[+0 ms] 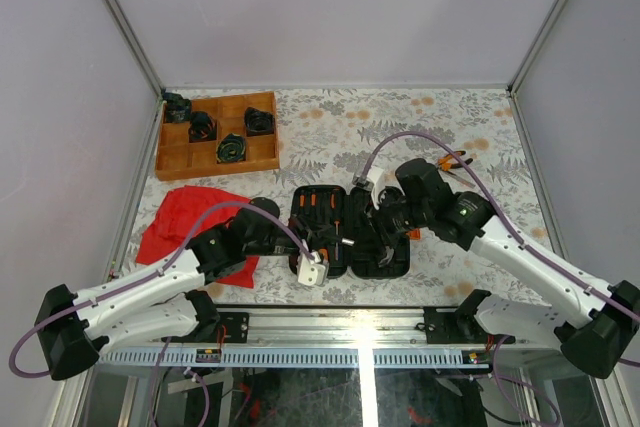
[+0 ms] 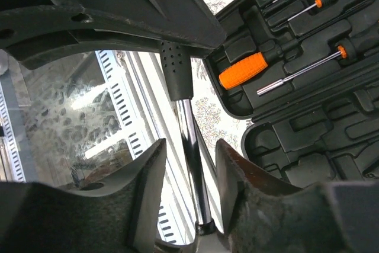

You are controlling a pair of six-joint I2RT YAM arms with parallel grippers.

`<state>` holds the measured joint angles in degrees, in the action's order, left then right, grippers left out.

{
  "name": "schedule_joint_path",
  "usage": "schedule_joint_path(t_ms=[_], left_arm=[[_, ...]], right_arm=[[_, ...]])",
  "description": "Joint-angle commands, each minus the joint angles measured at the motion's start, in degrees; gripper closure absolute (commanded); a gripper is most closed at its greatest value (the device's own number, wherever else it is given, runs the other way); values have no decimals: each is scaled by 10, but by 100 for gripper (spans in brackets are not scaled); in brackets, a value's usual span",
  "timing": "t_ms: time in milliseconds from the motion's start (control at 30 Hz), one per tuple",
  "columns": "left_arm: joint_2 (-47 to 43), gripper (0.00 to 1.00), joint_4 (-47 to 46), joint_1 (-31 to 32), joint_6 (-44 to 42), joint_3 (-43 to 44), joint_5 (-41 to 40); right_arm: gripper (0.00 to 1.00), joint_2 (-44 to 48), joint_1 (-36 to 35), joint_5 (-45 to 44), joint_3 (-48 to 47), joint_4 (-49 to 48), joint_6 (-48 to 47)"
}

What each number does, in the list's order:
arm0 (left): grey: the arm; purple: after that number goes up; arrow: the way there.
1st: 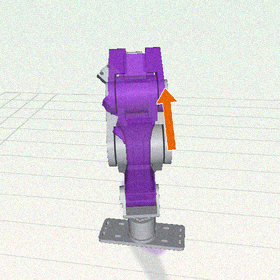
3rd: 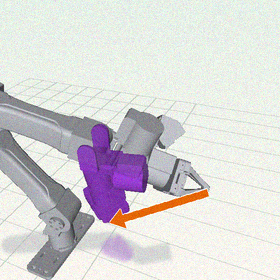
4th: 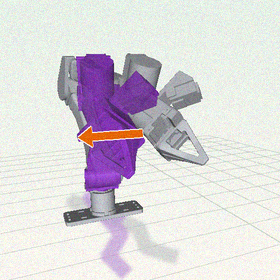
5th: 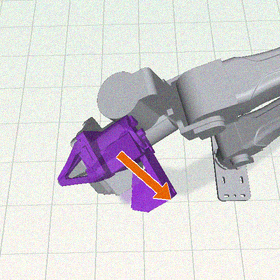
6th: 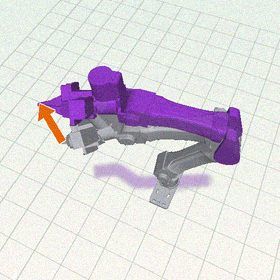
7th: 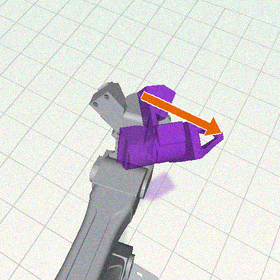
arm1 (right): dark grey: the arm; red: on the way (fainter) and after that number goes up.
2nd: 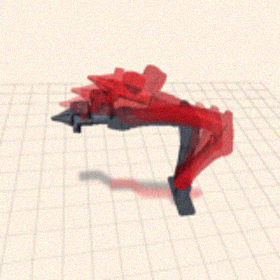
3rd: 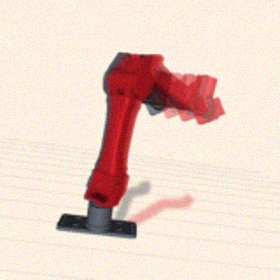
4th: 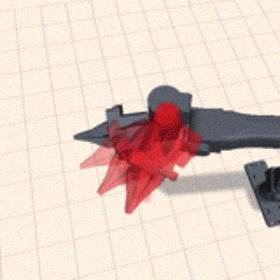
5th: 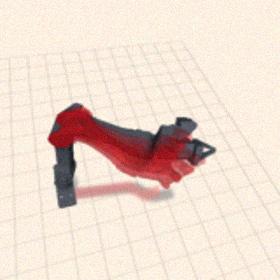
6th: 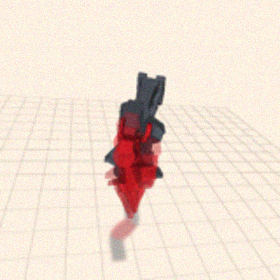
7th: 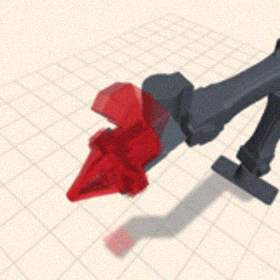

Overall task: Sort the tools into containers
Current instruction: Pick up the hammer at the center of the board.

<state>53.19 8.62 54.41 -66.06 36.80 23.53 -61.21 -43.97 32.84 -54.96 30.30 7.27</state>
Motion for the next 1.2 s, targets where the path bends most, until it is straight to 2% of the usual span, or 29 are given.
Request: schedule_joint_path(t_ms=[0,133,267,333,367,433,633,700,733,833,933,1033,1167], left_arm=[[-12,100,-75,4,6,-4,23],[-15,100,-83,4,16,-10,17],[-15,100,-97,2,31,-16,8],[-18,95,-108,2,39,-20,5],[-20,89,-113,1,42,-24,4],[-25,67,-128,1,53,-32,0],[-36,28,-145,0,67,-40,-14],[-39,5,-141,-2,71,-37,-15],[-39,0,-139,-3,76,-35,-16],[-40,0,-136,-4,122,-22,-37],[-36,0,-127,-3,221,11,-79],[-28,0,-127,-3,365,42,-139],[-37,0,-145,-4,604,53,-290]], right_arm=[[58,-14,-9,17,-9,-14,-22],[69,-27,-11,35,-7,-11,-24],[89,-27,-12,16,-8,-8,-22],[95,-15,-12,-7,-7,-15,-13],[98,-7,-12,-25,-6,-18,-8],[100,8,-12,-57,-6,-19,-6],[100,39,-12,-151,5,-16,17],[100,47,-12,-196,11,-16,32],[100,51,-12,-223,15,-16,46],[100,63,-12,-328,27,-18,87],[100,72,-12,-406,46,-32,141],[98,81,-12,-431,73,-61,188],[96,92,-12,-456,103,-89,235]])
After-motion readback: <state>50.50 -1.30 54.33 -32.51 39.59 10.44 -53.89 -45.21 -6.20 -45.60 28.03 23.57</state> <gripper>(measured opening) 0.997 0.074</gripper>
